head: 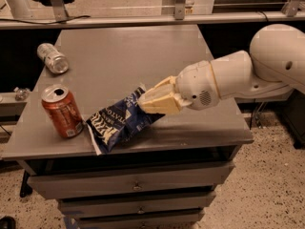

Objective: Move blue chip bag near coke can

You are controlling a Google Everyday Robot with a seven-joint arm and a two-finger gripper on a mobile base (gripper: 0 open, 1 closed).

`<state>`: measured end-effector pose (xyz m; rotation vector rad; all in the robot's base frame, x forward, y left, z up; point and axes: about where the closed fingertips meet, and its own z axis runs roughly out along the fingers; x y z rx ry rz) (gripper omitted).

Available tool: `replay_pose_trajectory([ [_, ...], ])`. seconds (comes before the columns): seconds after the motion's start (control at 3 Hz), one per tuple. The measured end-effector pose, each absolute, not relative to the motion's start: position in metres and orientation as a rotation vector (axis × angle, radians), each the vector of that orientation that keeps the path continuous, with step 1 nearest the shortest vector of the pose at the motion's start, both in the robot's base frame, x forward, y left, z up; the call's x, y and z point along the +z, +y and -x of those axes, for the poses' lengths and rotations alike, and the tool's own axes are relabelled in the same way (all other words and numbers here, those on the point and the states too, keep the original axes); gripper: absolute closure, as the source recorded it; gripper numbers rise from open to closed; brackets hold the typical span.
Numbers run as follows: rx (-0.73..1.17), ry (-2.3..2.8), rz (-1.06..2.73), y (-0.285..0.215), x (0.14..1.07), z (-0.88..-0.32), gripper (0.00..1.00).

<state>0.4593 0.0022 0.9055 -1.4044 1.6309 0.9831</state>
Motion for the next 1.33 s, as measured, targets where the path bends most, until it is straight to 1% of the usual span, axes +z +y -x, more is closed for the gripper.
replay_pose_trajectory([
  [0.33, 0.955, 1.654, 1.382, 0.013, 0.9, -0.461, 1.0],
  [0.67, 0.926, 1.684, 1.367, 0.018, 0.895, -0.464, 0.83],
  [1.33, 0.912, 1.726, 1.346, 0.02, 0.889, -0.466, 0.36],
])
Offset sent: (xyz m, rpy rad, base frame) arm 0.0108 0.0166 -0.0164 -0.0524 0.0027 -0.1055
